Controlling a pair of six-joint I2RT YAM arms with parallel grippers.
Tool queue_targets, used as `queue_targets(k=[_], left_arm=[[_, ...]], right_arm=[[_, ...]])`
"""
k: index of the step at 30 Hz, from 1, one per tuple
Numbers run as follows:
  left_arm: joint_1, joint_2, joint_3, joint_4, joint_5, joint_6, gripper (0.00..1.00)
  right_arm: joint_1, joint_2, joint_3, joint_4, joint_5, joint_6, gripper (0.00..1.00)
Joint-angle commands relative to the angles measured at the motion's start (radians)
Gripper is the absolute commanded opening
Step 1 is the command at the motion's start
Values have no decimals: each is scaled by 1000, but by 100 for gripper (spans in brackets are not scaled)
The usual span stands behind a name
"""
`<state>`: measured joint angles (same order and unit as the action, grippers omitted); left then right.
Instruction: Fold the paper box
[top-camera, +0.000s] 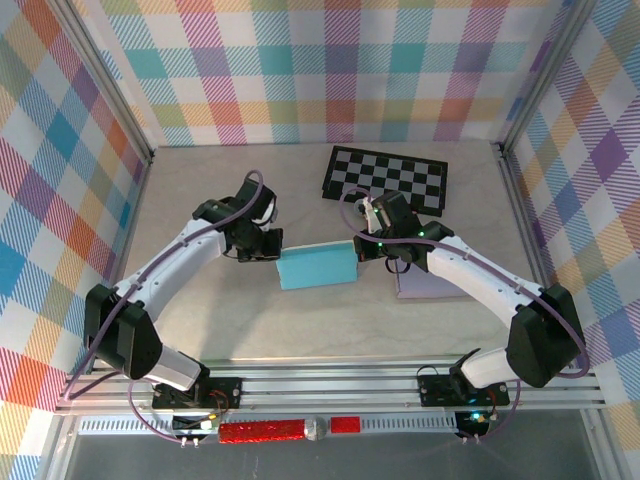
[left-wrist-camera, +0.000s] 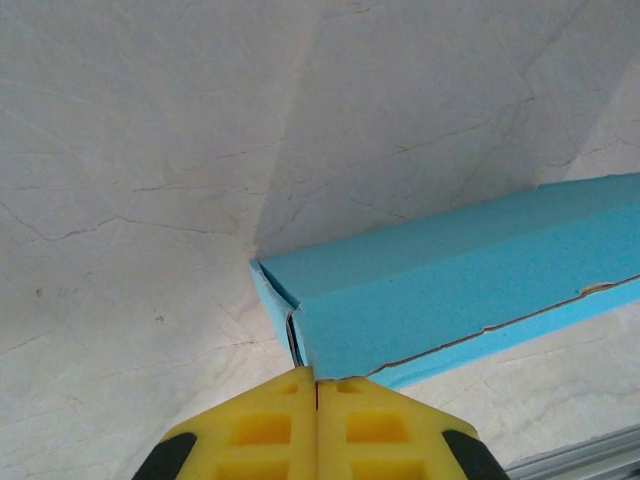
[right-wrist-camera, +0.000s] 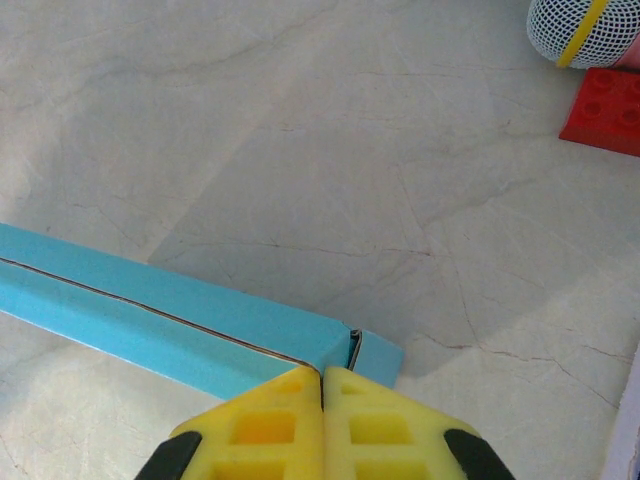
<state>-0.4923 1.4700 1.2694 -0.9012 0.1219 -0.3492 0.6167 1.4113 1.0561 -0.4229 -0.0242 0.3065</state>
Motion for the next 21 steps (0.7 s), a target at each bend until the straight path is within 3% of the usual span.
queue_targets(k=[1, 11, 21], left_arm=[[-9, -22, -35, -1, 21, 20, 4], [-27, -55, -99, 38, 0, 40, 4], [-78, -109, -193, 116, -94, 39, 4]], right_arm=[[13, -2, -38, -9, -14, -1, 0], [17, -1, -68, 15, -2, -24, 0], [23, -18, -107, 37, 24, -79, 0]])
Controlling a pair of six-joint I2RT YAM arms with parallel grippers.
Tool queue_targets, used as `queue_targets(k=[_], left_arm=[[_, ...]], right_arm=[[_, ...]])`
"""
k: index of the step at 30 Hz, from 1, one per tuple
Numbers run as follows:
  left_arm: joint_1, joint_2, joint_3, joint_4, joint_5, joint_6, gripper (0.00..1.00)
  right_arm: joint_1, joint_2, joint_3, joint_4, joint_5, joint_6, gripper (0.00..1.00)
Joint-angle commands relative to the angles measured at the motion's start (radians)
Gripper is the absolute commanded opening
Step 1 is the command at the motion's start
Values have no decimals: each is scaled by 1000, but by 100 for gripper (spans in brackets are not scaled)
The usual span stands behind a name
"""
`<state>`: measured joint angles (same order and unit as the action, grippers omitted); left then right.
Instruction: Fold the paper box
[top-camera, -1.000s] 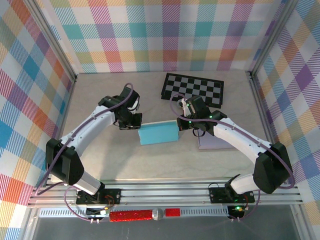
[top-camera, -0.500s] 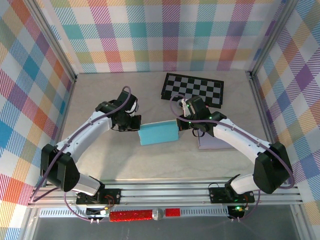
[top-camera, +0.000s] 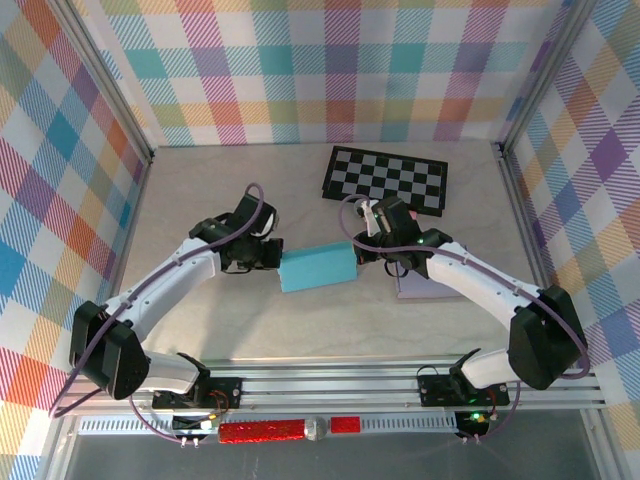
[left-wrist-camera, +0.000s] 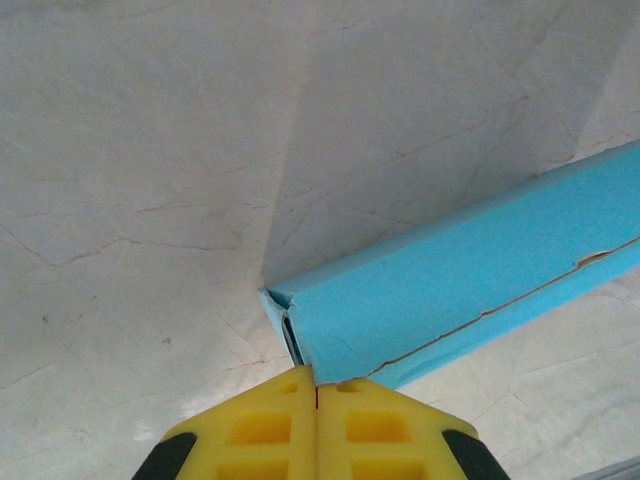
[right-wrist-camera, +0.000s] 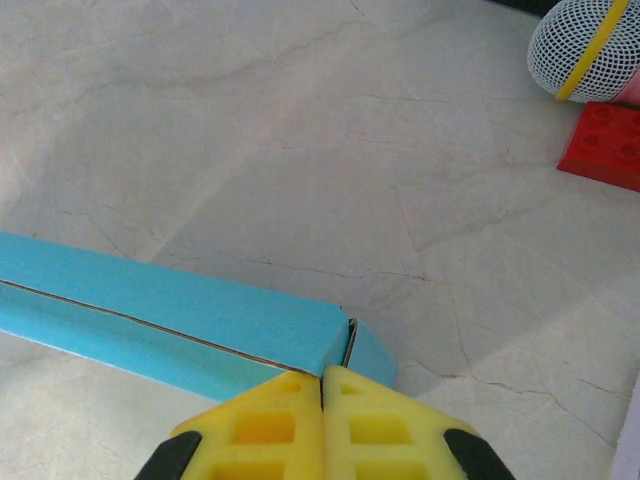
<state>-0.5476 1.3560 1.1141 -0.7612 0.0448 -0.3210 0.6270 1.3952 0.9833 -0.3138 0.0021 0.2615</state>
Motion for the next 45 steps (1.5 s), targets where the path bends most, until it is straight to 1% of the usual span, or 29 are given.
queue_targets(k=[1, 4, 5, 8, 11, 13, 15, 17, 18, 20, 22, 23, 26, 29, 31, 33, 35, 39, 41, 45], left_arm=[[-31, 2, -41, -20, -28, 11, 4], [-51, -3, -46, -8, -60, 4, 4], [-56, -1, -46, -6, -68, 2, 3], [-70, 1, -43, -10, -94, -2, 4], [-82, -2, -42, -18, -114, -11, 3], [-91, -6, -45, -18, -122, -18, 3], [-99, -8, -46, -16, -133, -24, 3], [-105, -3, -48, -10, -137, -30, 3], [-108, 1, -48, -7, -139, -32, 3], [-114, 9, -44, -6, -144, -34, 3], [-120, 15, -38, -5, -152, -36, 3], [-121, 15, -37, -7, -154, -36, 3], [-126, 9, -37, -13, -166, -42, 3], [-127, -2, -42, -17, -174, -44, 3], [-127, -4, -39, -20, -174, -43, 3], [-127, -3, -39, -21, -173, -46, 3], [-129, -1, -36, -20, -171, -44, 3], [-130, -1, -31, -21, -169, -46, 3], [-132, 0, -28, -23, -170, -46, 4], [-134, 1, -24, -27, -169, -47, 4]], right_arm=[[13, -8, -31, -76, -2, -32, 0], [13, -23, -25, -95, -12, -9, 0], [13, -27, -22, -105, -19, 5, 2], [13, -52, -8, -142, -41, 76, 13], [-2, -90, 16, -175, -101, 183, 32], [-31, -103, 46, -215, -152, 283, 45], [-63, -111, 61, -240, -197, 383, 53], [-106, -113, 65, -261, -242, 504, 58], [-133, -114, 58, -252, -291, 571, 59], [-168, -122, 35, -200, -363, 698, 62], [-190, -128, 13, -147, -403, 836, 67], [-198, -125, 8, -129, -421, 889, 69], [-214, -106, -16, -69, -463, 1070, 70], [-216, -95, -72, 29, -488, 1257, 70], [-214, -86, -100, 58, -512, 1342, 69], [-211, -87, -109, 55, -510, 1373, 68], [-210, -88, -103, 26, -496, 1362, 67], [-210, -64, -113, 62, -500, 1372, 65], [-208, -53, -122, 90, -505, 1385, 62], [-205, -46, -122, 68, -509, 1368, 54]])
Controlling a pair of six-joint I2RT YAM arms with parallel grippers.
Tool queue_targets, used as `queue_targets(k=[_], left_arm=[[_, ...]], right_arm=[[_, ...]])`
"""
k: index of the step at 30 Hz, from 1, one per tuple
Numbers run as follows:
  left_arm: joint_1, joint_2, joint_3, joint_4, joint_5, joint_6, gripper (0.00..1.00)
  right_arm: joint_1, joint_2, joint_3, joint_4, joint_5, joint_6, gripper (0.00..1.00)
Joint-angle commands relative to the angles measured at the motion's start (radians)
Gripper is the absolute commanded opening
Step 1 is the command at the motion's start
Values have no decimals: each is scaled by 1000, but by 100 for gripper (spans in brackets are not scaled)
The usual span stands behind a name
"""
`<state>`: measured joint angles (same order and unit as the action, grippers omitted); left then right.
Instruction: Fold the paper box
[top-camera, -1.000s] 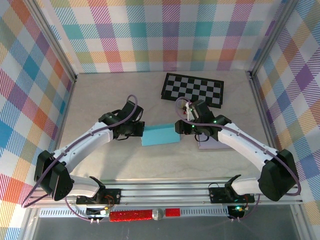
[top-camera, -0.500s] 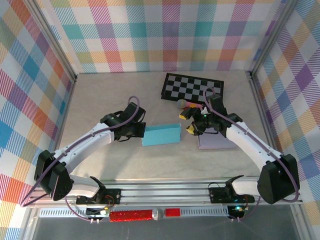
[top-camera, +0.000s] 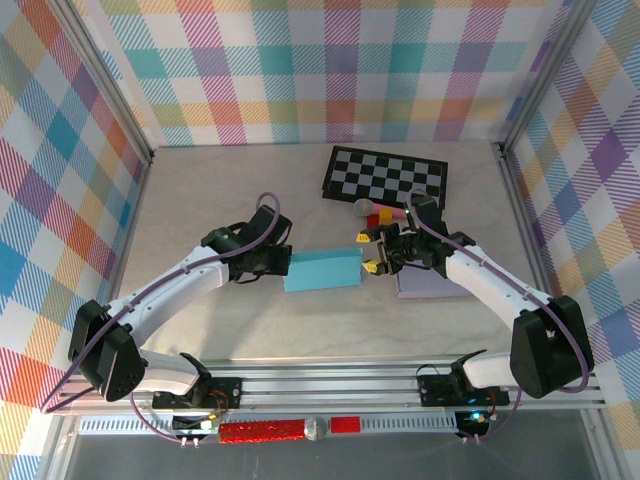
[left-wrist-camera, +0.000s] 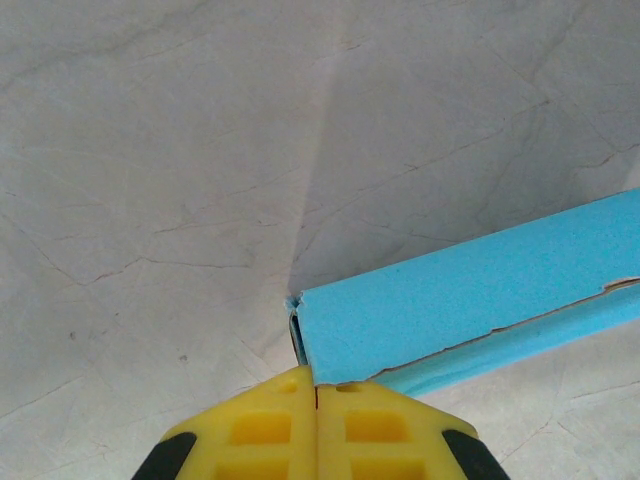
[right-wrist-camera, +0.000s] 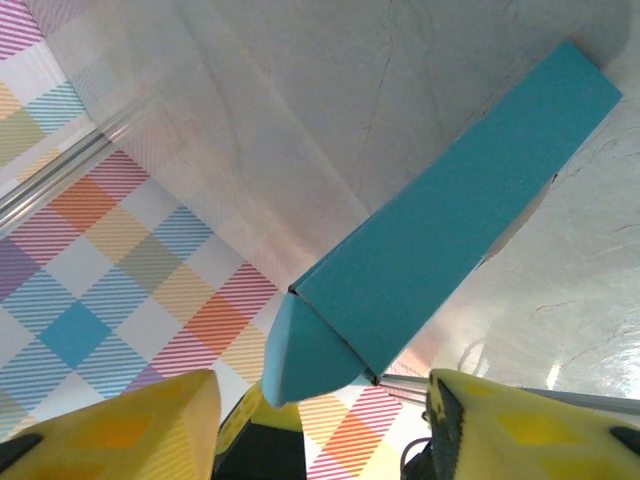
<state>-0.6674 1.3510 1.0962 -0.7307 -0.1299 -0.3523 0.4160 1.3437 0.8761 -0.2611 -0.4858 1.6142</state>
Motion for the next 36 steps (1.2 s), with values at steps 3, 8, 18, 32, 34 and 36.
queue_targets(k=[3, 8, 18, 32, 34, 36], left_arm=[[-15, 8, -4, -58, 5, -19, 4], [-18, 9, 1, -61, 7, -25, 6], [-19, -56, 24, -93, 22, -142, 25], [122, -152, 36, -97, 201, -566, 54], [152, -155, 16, -82, 223, -587, 54], [181, -150, -8, -58, 255, -600, 54]], right_arm=[[6, 10, -32, 15, -31, 19, 50], [5, 24, -30, -13, -34, -4, 42], [6, 51, -15, -94, -27, -79, 37], [6, 64, 16, -128, -11, -108, 36], [6, 66, 17, -131, -10, -109, 36], [6, 68, 18, -130, -10, -109, 36]])
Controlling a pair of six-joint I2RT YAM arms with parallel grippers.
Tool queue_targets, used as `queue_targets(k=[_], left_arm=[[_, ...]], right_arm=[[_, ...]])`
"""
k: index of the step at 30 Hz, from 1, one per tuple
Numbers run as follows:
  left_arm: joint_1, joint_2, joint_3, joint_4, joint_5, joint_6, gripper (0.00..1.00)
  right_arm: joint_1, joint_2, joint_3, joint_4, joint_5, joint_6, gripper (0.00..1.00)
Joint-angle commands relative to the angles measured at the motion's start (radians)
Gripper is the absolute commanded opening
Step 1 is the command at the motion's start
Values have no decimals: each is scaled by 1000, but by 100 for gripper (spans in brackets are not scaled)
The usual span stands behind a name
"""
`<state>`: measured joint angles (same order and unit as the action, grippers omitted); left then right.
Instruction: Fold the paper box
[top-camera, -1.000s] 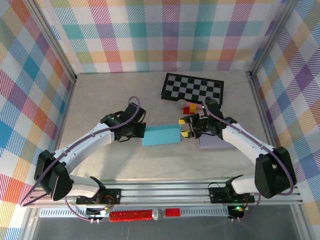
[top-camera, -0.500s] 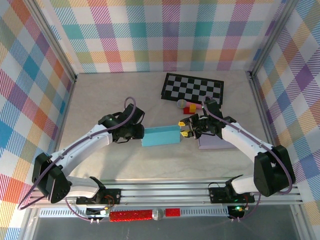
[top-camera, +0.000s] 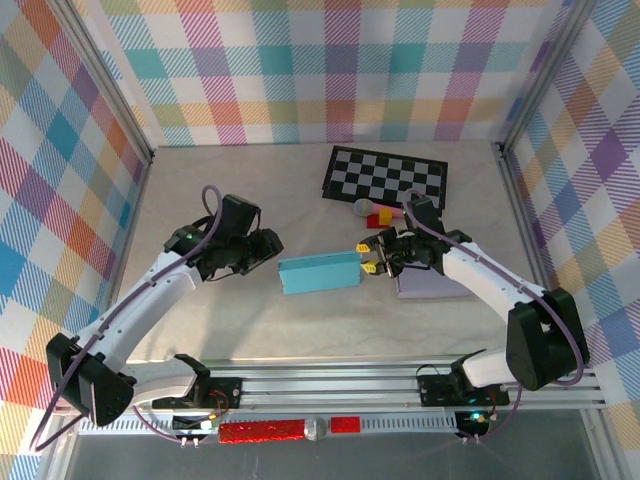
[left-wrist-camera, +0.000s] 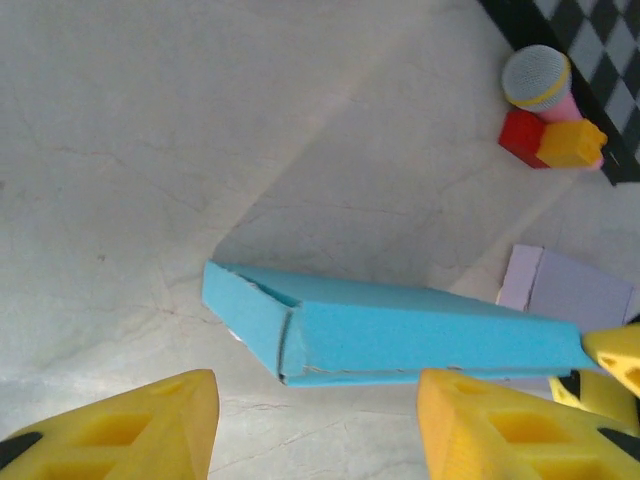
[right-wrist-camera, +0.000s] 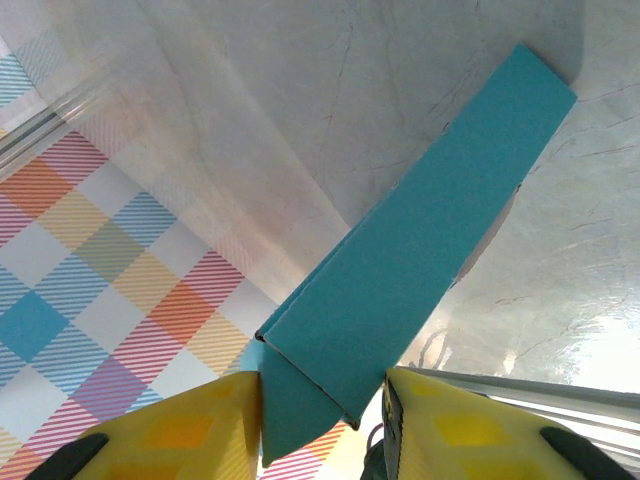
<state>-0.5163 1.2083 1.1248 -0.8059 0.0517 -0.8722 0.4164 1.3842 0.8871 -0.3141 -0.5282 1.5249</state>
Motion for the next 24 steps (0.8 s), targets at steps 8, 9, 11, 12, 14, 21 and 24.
queue_targets(k=[8, 9, 11, 12, 14, 21, 24], left_arm=[[51, 34, -101, 148, 180, -105, 44], [50, 34, -107, 150, 187, -104, 43], [51, 34, -121, 138, 196, -97, 43], [50, 34, -128, 133, 200, -95, 42], [50, 30, -146, 129, 200, -88, 40], [50, 39, -180, 152, 191, -77, 38], [50, 39, -186, 145, 180, -64, 37]], right_arm=[[5, 28, 12, -86, 36, -22, 36], [5, 29, 12, -86, 34, -22, 36], [5, 29, 12, -87, 36, -21, 35], [5, 29, 11, -86, 36, -22, 35], [5, 32, 13, -85, 36, -22, 35], [5, 41, 17, -87, 37, -24, 35], [5, 43, 21, -92, 36, -29, 35]])
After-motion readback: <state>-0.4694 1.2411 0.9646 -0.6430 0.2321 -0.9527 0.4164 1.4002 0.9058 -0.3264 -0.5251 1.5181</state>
